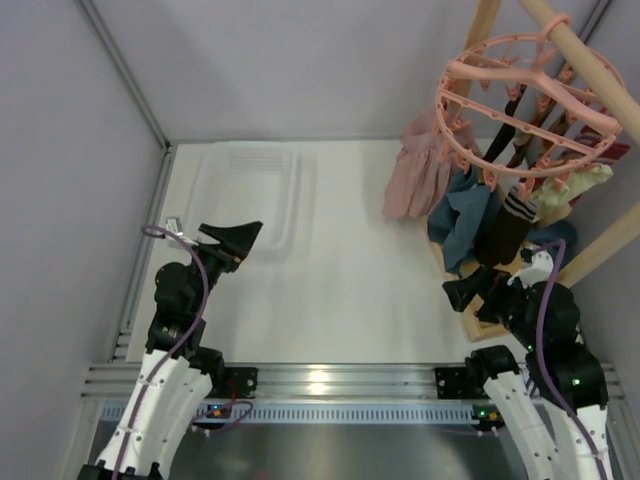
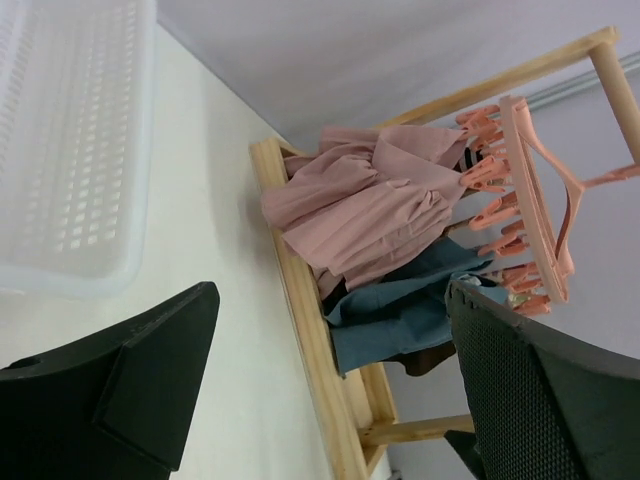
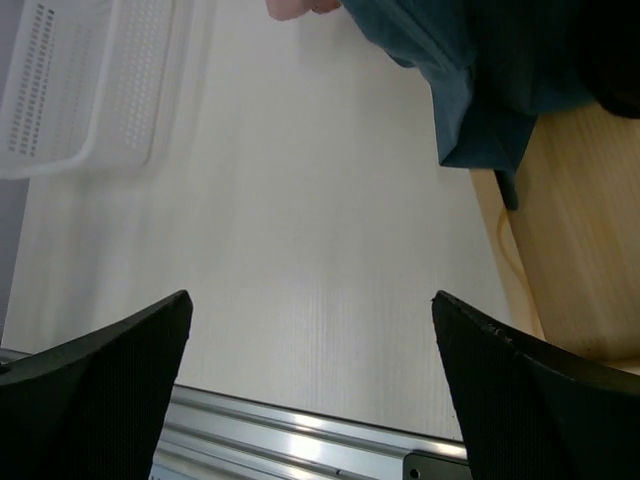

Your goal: Remove the socks clipped to the hanger

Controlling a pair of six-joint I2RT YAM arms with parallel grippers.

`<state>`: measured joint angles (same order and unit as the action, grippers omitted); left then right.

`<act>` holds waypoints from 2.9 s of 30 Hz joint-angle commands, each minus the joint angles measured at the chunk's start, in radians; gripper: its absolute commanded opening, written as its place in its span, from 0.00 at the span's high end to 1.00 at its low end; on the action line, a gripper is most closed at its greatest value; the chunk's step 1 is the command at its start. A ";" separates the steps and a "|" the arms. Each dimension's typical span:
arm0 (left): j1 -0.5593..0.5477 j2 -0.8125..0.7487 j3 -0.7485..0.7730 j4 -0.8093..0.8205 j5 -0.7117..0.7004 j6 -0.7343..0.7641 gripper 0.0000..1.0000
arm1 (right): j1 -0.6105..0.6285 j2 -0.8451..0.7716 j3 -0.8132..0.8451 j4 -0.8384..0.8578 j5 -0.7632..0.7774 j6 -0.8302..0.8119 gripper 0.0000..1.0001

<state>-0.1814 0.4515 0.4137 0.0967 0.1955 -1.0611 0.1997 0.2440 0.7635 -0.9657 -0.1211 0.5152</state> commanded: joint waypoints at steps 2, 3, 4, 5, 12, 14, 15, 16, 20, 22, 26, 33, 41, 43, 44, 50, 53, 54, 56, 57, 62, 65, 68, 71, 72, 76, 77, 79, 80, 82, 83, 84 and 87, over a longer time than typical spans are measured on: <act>0.005 0.033 -0.117 0.124 0.089 -0.244 0.02 | 0.001 0.035 0.143 -0.085 0.067 -0.050 0.01; 0.005 0.038 -0.137 0.153 0.107 -0.266 0.02 | 0.000 0.044 0.161 -0.097 0.069 -0.059 0.01; 0.003 0.047 -0.148 0.165 0.123 -0.278 0.02 | 0.001 0.061 0.193 -0.114 0.083 -0.063 0.01; 0.002 0.068 -0.139 0.166 0.137 -0.251 0.03 | 0.001 0.070 0.210 -0.142 0.089 -0.066 0.01; -0.157 0.315 0.107 0.163 0.080 0.002 0.02 | 0.000 0.086 0.334 -0.217 0.106 -0.096 0.01; -0.306 0.490 0.265 0.161 0.024 0.114 0.02 | 0.001 0.104 0.371 -0.235 0.112 -0.087 0.00; -0.360 0.554 0.324 0.155 0.001 0.151 0.02 | 0.001 0.112 0.407 -0.252 0.110 -0.083 0.01; -0.445 0.672 0.444 0.117 -0.048 0.177 0.02 | 0.001 0.133 0.421 -0.260 0.104 -0.077 0.01; -0.553 0.900 0.669 0.115 -0.094 0.302 0.08 | 0.001 0.178 0.496 -0.292 0.089 -0.063 0.01; -0.598 1.013 0.790 0.115 -0.106 0.369 0.10 | 0.003 0.195 0.542 -0.304 0.109 -0.050 0.01; -0.648 1.179 0.968 0.117 -0.074 0.412 0.11 | 0.003 0.238 0.603 -0.306 0.115 -0.043 0.01; -0.648 1.374 1.200 0.117 -0.019 0.458 0.17 | 0.003 0.265 0.603 -0.249 0.113 -0.037 0.01; -0.636 1.424 1.235 0.118 -0.284 0.783 0.19 | 0.003 0.298 0.540 -0.163 0.044 -0.057 0.01; -0.629 1.449 1.267 0.118 -0.274 0.846 0.18 | 0.003 0.299 0.537 -0.148 0.047 -0.064 0.01; -0.616 1.483 1.284 0.118 -0.263 0.865 0.16 | 0.003 0.305 0.536 -0.143 0.047 -0.067 0.01; -0.526 1.541 1.329 0.165 -0.021 0.759 0.15 | 0.003 0.319 0.542 -0.140 0.070 -0.078 0.01; -0.497 1.558 1.335 0.209 0.113 0.655 0.22 | 0.003 0.319 0.540 -0.146 0.084 -0.083 0.01; -0.495 1.557 1.337 0.209 0.140 0.612 0.29 | 0.003 0.317 0.540 -0.148 0.090 -0.083 0.01; -0.501 1.537 1.314 0.222 0.217 0.558 0.39 | 0.003 0.321 0.546 -0.151 0.101 -0.080 0.01; -0.507 1.523 1.262 0.235 0.222 0.517 0.44 | 0.003 0.318 0.548 -0.153 0.101 -0.076 0.00; -0.627 1.399 1.099 0.262 0.125 0.566 0.46 | 0.003 0.331 0.557 -0.179 0.113 -0.069 0.01; -0.685 1.360 1.051 0.262 0.114 0.550 0.41 | 0.003 0.334 0.562 -0.186 0.115 -0.063 0.01; -0.745 1.363 1.062 0.261 0.091 0.570 0.31 | 0.003 0.322 0.566 -0.192 0.110 -0.046 0.01; -0.783 1.400 1.103 0.261 0.052 0.558 0.25 | 0.001 0.305 0.562 -0.194 0.100 -0.026 0.01; -0.788 1.412 1.116 0.261 0.035 0.550 0.24 | 0.001 0.302 0.560 -0.196 0.100 -0.017 0.01; -0.797 1.495 1.200 0.261 0.012 0.526 0.18 | 0.003 0.273 0.566 -0.240 0.109 -0.003 0.01; -0.803 1.544 1.232 0.261 0.015 0.526 0.17 | 0.003 0.259 0.568 -0.248 0.115 -0.003 0.01; -0.803 1.593 1.321 0.261 0.048 0.512 0.22 | 0.003 0.249 0.577 -0.268 0.115 -0.001 0.01; -0.805 1.631 1.342 0.259 0.048 0.506 0.30 | 0.003 0.244 0.580 -0.287 0.115 -0.004 0.01; -0.802 1.652 1.375 0.259 0.003 0.504 0.70 | 0.001 0.235 0.585 -0.301 0.115 -0.010 0.00; -0.800 1.655 1.373 0.259 -0.013 0.504 0.80 | 0.003 0.233 0.586 -0.309 0.115 -0.012 0.01; -0.797 1.650 1.372 0.255 -0.025 0.504 0.83 | 0.003 0.232 0.585 -0.311 0.115 -0.017 0.01; -0.773 1.626 1.367 0.223 -0.077 0.532 0.90 | 0.003 0.227 0.580 -0.314 0.115 -0.027 0.01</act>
<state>-0.9798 2.1086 1.7493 0.3069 0.1886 -0.5518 0.2001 0.4763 1.3186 -1.2446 -0.0193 0.4984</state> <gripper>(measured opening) 0.127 0.993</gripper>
